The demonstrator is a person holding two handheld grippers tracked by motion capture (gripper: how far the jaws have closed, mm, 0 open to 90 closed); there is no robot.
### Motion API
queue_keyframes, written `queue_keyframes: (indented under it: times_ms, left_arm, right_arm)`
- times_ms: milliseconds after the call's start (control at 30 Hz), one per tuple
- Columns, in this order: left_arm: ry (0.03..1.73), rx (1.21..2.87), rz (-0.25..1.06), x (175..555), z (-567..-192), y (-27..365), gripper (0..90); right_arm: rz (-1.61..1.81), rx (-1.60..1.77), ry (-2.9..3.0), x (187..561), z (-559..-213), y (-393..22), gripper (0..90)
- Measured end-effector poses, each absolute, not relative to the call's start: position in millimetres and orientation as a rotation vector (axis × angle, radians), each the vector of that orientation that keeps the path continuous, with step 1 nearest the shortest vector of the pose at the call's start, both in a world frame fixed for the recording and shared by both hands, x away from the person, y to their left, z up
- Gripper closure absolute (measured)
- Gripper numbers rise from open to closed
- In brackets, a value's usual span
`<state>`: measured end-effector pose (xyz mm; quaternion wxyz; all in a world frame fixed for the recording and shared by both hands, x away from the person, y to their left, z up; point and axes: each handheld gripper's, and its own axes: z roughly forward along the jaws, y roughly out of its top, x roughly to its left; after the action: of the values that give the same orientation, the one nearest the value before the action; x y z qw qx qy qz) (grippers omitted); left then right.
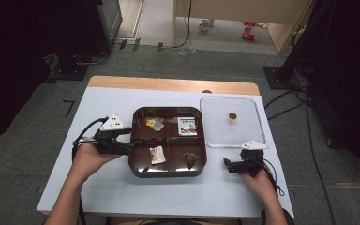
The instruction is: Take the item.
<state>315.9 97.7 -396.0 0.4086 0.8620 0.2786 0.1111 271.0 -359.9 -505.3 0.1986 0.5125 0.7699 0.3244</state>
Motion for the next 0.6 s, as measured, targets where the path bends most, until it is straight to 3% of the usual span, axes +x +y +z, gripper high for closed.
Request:
queue_keyframes:
  times_ms: [600]
  left_arm:
    - [0.599,2.201,0.181,313,-409,63,42.4]
  right_arm:
    - [0.908,1.434,2.154,271,-505,-360,0.0]
